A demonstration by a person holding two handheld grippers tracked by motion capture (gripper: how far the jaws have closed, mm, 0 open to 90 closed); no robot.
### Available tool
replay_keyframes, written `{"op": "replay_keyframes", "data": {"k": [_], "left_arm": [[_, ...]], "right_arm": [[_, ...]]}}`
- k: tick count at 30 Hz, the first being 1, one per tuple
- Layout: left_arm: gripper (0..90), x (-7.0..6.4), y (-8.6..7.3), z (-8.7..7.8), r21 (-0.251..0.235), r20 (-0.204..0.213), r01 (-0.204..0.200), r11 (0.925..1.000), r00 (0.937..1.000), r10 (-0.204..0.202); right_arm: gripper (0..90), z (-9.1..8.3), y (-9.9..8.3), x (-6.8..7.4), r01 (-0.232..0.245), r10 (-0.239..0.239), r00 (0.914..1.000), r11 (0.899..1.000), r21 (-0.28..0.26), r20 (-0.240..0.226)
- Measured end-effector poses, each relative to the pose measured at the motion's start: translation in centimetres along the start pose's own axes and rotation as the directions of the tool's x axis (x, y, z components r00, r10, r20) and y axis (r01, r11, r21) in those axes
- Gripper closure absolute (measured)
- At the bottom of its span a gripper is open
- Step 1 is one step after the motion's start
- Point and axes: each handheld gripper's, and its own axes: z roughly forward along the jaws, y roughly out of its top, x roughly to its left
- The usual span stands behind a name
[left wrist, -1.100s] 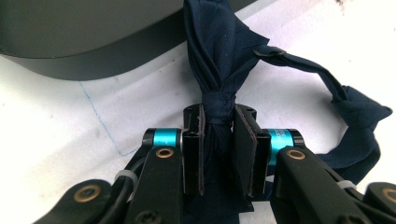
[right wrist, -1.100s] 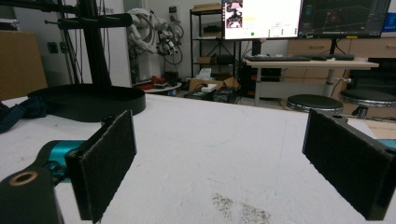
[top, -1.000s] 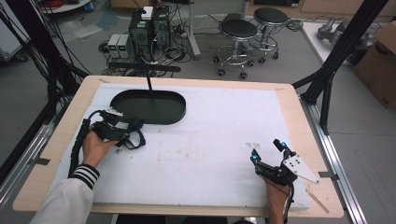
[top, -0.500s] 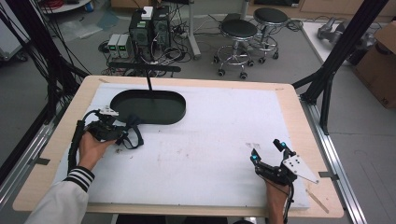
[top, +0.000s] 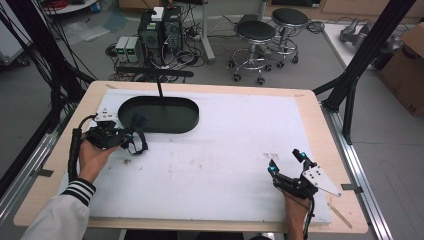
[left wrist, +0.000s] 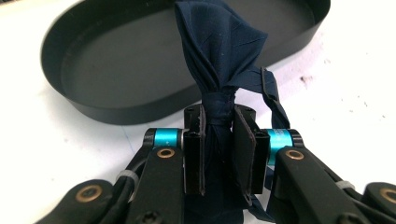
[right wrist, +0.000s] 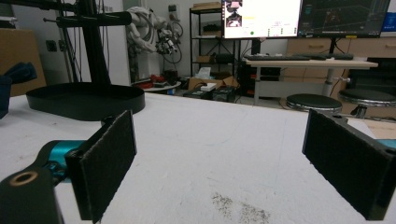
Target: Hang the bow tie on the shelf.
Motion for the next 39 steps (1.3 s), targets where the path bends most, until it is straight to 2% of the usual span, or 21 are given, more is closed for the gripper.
{"op": "replay_keyframes", "data": {"k": [5, 12, 19, 22, 25, 32, 39], "left_arm": [[74.6, -0.2, 0.7, -0.5, -0.046, -0.006, -0.018, 0.9988, 0.9998, 0.018], [74.5, -0.9, 2.0, -1.1, -0.112, -0.012, -0.044, 0.9928, 0.9990, 0.043], [74.5, -1.2, 3.2, -1.5, -0.140, -0.019, -0.047, 0.9891, 0.9988, 0.045], [74.5, -1.2, 3.6, -1.7, -0.166, -0.012, -0.026, 0.9857, 0.9996, 0.024], [74.5, -1.2, 4.3, -1.8, -0.168, -0.020, -0.035, 0.9851, 0.9993, 0.032], [74.5, -1.2, 6.9, -2.1, -0.202, -0.037, -0.056, 0.9779, 0.9981, 0.049], [74.5, -1.4, 8.6, -2.0, -0.248, -0.033, -0.041, 0.9680, 0.9989, 0.034]], "right_arm": [[8.8, 0.0, 0.0, 0.0, 0.003, -0.003, 1.0000, 1.000, 0.002, 0.003], [8.8, 0.0, 0.0, 0.0, 0.003, -0.003, 1.0000, 1.000, 0.003, 0.001], [8.8, 0.0, 0.0, 0.0, -0.003, 0.003, 1.0000, 1.000, 0.002, 0.000], [8.8, 0.0, 0.0, 0.0, -0.002, 0.002, 1.0000, 1.000, 0.002, 0.000], [8.8, 0.0, 0.0, 0.0, -0.002, 0.002, 1.0000, 1.000, 0.002, 0.000], [8.8, 0.0, 0.0, 0.0, -0.001, 0.001, 1.0000, 1.000, 0.001, 0.000], [8.8, 0.0, 0.0, -0.1, -0.001, 0.001, 1.0000, 1.000, 0.002, -0.002]]}}
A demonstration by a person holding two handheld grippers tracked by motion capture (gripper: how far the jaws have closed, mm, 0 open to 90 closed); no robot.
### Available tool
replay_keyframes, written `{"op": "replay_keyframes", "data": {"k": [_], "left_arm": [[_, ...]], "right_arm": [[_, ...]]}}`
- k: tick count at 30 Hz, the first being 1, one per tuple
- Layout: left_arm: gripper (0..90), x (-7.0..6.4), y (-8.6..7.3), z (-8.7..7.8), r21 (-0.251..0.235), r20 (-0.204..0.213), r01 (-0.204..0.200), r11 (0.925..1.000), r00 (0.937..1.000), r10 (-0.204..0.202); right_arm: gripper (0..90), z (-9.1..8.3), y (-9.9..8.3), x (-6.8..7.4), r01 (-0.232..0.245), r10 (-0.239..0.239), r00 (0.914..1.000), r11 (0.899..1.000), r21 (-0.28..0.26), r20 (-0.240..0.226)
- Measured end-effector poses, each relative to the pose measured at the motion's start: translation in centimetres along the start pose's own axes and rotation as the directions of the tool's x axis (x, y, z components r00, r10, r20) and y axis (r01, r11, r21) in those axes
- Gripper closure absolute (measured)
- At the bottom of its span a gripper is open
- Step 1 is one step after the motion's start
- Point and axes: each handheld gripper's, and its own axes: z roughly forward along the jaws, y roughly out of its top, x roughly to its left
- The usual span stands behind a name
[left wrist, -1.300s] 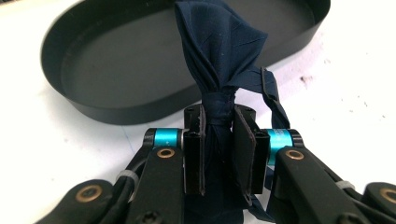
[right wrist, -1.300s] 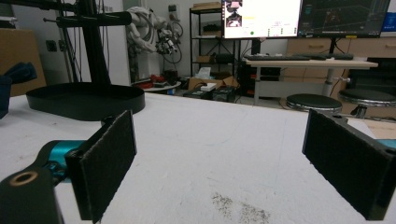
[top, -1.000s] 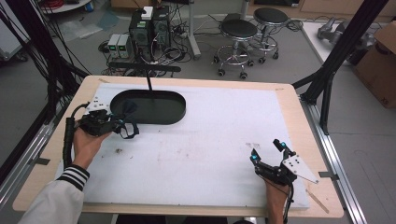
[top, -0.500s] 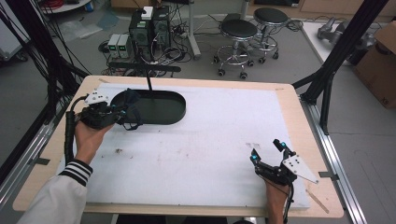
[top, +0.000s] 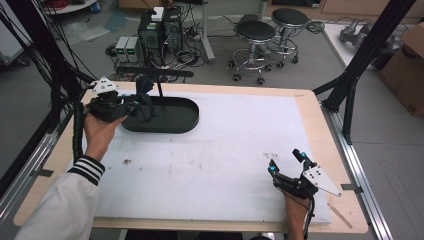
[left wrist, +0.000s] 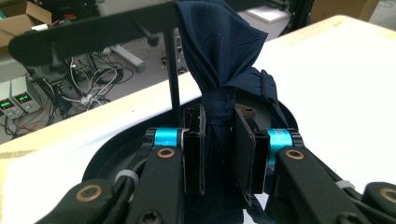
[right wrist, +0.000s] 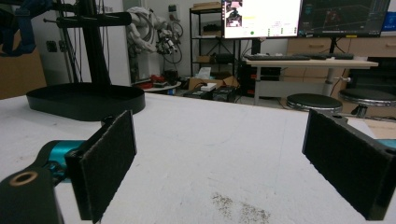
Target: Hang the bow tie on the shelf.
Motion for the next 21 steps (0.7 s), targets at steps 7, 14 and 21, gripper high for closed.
{"op": "replay_keyframes", "data": {"k": [7, 14, 21], "left_arm": [[74.6, 0.3, -0.1, 0.3, -0.009, -0.018, 0.018, 0.9998, 0.9997, -0.019], [74.6, 1.5, 0.3, 0.3, -0.016, -0.029, 0.058, 0.9982, 0.9979, -0.058], [74.6, 2.3, 1.9, 0.4, -0.030, -0.038, 0.037, 0.9989, 0.9985, -0.039]], "right_arm": [[8.8, 0.0, 0.0, 0.0, 0.000, 0.000, 1.0000, 1.000, -0.002, -0.001], [8.8, 0.0, 0.0, 0.0, 0.001, -0.001, 1.0000, 1.000, 0.000, 0.001], [8.8, 0.0, 0.0, 0.0, -0.001, 0.001, 1.0000, 1.000, 0.000, 0.002]]}}
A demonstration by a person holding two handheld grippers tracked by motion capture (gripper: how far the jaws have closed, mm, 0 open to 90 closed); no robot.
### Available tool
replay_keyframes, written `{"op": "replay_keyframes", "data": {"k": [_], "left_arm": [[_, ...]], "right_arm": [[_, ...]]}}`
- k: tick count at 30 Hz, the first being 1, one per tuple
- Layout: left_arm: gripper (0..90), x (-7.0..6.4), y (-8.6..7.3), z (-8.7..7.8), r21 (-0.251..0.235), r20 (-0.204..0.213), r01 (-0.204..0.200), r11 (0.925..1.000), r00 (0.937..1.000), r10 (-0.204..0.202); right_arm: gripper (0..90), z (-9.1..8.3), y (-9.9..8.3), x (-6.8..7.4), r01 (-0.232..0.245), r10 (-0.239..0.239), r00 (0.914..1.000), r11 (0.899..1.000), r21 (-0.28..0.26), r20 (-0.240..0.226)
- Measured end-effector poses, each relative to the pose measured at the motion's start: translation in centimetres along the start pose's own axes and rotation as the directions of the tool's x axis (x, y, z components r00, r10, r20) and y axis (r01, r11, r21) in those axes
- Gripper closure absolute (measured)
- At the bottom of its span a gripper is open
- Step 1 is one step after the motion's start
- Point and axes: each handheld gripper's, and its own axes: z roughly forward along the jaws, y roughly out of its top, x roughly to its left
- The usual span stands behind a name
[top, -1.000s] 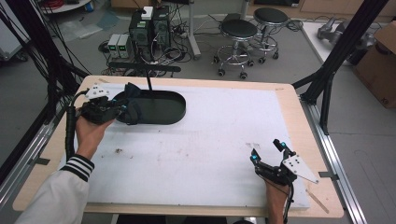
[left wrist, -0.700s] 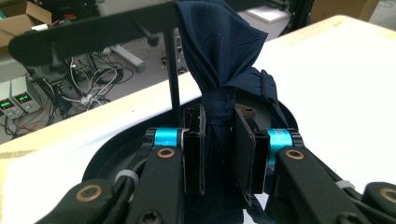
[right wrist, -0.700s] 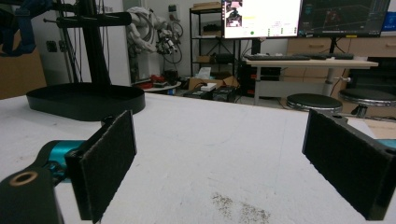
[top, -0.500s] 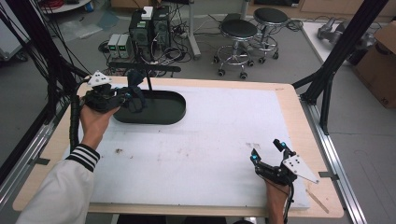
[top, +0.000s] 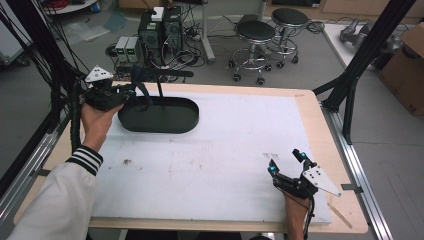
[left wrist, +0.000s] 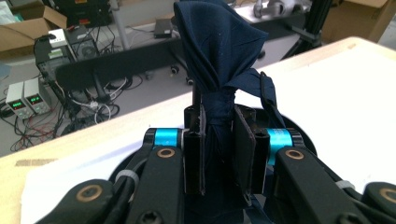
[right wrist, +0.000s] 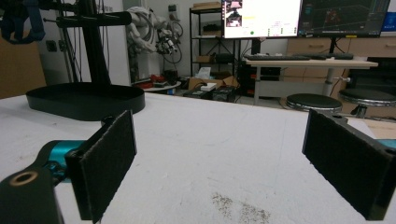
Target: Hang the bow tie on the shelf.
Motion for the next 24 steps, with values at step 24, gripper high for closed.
{"op": "replay_keyframes", "data": {"k": [24], "left_arm": [[74.6, 2.0, 0.7, 5.0, -0.007, -0.064, 0.046, 0.9989, 0.9968, -0.047]], "right_arm": [[8.8, 0.1, 0.0, 0.0, 0.001, -0.001, 1.0000, 1.000, 0.005, 0.005]]}}
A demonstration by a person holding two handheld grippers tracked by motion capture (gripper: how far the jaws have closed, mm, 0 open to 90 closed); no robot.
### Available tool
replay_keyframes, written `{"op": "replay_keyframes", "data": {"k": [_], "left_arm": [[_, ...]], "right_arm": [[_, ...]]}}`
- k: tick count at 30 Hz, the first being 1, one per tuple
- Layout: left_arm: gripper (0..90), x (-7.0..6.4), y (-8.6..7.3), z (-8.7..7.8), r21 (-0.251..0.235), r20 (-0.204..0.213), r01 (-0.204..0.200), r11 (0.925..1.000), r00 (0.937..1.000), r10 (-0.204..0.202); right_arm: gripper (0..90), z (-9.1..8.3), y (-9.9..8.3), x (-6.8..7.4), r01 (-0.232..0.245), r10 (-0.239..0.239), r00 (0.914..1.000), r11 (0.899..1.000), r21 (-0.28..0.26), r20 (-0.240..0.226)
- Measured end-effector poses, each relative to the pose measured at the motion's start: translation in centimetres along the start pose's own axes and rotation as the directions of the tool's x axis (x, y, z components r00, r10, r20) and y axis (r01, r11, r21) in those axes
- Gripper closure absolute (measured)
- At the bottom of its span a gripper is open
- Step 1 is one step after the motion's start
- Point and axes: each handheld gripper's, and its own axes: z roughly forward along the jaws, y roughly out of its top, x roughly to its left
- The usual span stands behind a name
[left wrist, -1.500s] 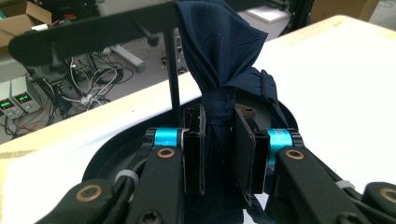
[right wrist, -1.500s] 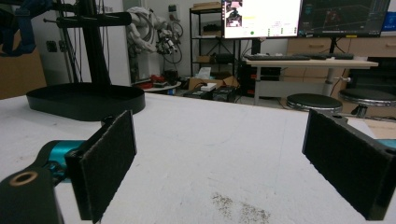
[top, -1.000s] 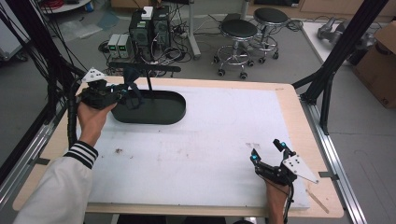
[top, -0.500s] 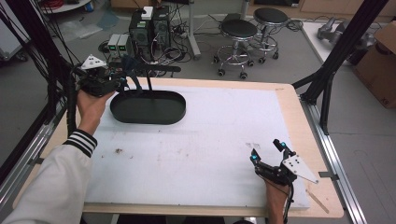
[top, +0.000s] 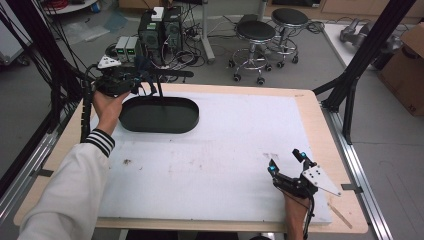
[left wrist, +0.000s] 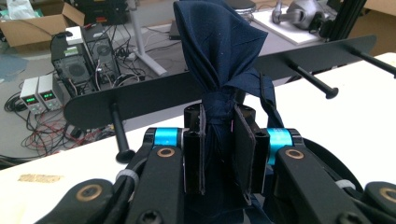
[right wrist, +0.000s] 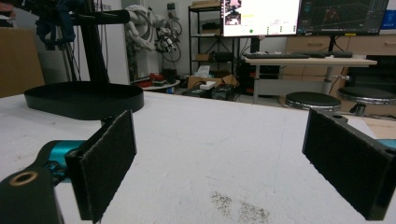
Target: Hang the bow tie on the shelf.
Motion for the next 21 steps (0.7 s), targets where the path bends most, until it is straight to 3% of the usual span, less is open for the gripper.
{"op": "replay_keyframes", "data": {"k": [4, 21], "left_arm": [[74.6, 0.2, -0.1, 0.2, -0.005, -0.008, 0.015, 0.9999, 0.9999, -0.015], [74.6, 0.4, -1.1, 1.2, 0.024, -0.024, -0.009, 0.9997, 0.9997, 0.010]], "right_arm": [[8.8, 0.0, 0.0, 0.0, -0.003, 0.003, 1.0000, 1.000, -0.001, 0.000], [8.8, 0.0, 0.0, 0.0, -0.003, 0.003, 1.0000, 1.000, 0.000, 0.001]]}}
